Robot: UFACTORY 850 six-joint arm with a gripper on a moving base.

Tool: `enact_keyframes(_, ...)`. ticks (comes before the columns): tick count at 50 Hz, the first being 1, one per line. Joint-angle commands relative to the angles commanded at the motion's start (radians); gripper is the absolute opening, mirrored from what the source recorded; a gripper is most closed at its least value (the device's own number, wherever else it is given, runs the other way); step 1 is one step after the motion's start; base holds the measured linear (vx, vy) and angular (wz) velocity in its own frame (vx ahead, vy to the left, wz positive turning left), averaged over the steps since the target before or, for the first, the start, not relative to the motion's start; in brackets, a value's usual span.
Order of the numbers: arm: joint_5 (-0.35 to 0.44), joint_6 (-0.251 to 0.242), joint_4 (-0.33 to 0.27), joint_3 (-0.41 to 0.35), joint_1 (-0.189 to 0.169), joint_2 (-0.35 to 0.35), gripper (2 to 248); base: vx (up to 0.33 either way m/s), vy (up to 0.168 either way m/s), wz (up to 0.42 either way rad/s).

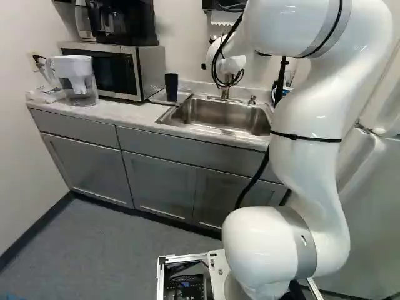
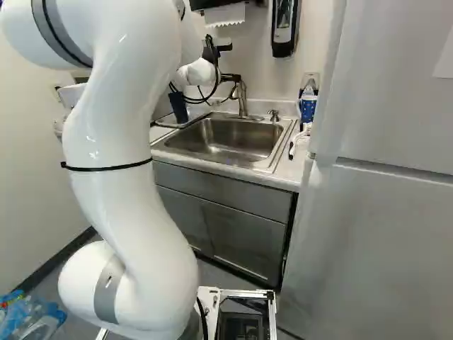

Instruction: Rinse the cup and place it in the tray

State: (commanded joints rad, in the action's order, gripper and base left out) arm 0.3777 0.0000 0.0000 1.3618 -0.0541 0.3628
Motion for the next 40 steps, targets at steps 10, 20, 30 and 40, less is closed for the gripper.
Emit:
enact_keyframes(10, 0.015, 0.000, 0.000, 0.002, 0.000, 0.002, 247, 0.000, 0.000, 0.000)
enact_keyframes(20, 0.053, 0.000, 0.000, 0.002, 0.000, 0.002, 247, 0.000, 0.000, 0.000)
enact_keyframes(30, 0.065, 0.000, 0.000, 0.003, -0.009, 0.003, 247, 0.000, 0.000, 0.000)
enact_keyframes(40, 0.065, 0.000, 0.000, 0.009, -0.027, 0.008, 247, 0.000, 0.000, 0.000)
